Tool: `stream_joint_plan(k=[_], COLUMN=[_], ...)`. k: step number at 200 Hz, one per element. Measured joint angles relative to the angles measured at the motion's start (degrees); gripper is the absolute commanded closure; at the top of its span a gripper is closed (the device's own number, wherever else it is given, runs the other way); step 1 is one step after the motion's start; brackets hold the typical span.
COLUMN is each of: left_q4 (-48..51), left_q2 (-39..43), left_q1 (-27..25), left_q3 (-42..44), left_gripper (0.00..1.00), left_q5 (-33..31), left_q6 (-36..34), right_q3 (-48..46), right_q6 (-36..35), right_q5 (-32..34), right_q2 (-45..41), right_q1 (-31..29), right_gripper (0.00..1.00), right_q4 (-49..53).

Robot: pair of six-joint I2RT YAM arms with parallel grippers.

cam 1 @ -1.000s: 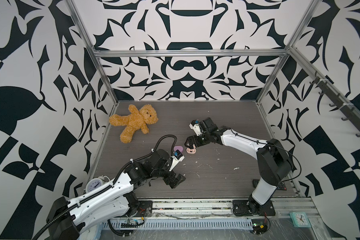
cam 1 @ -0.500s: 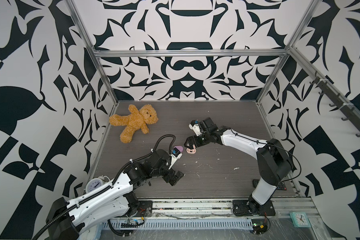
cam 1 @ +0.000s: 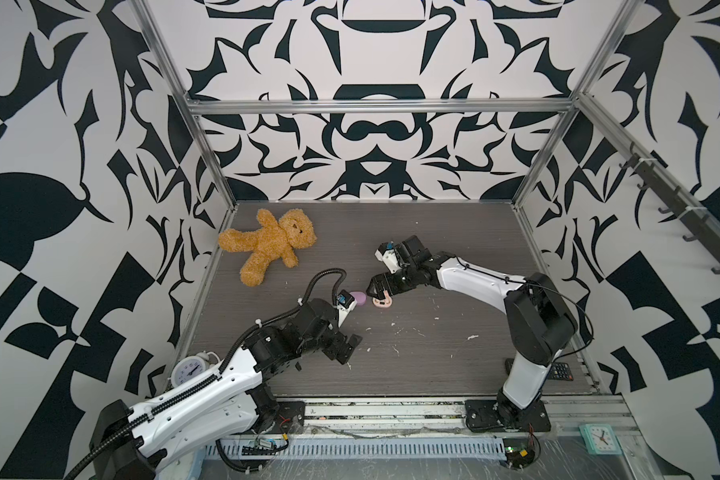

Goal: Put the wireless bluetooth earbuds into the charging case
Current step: 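Press the pale pink lid down shut with the right gripper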

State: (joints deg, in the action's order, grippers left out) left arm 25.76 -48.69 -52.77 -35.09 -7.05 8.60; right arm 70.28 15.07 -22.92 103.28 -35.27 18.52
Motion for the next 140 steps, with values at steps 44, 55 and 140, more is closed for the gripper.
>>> stream_joint_plan(k=[44, 55, 140], left_q4=[0.02, 0.02, 0.0], left_q2=[0.0, 0.0, 0.0], left_q1=[0.0, 0.0, 0.0], left_q3=[0.0, 0.0, 0.0], left_gripper=[0.01, 0.01, 0.01], left_q5=[-0.72, -0.74, -0.74], left_q6=[0.0, 0.0, 0.0], right_q3=[0.07, 0.07, 0.15], right_q6=[0.0, 0.0, 0.02], right_q5=[-0.83, -0.94, -2.38], right_q2=[0.17, 0.35, 0.83], right_q1=[0.0, 0.0, 0.0], right_gripper=[0.0, 0.0, 0.0], right_q4=[0.07, 0.09, 0.13])
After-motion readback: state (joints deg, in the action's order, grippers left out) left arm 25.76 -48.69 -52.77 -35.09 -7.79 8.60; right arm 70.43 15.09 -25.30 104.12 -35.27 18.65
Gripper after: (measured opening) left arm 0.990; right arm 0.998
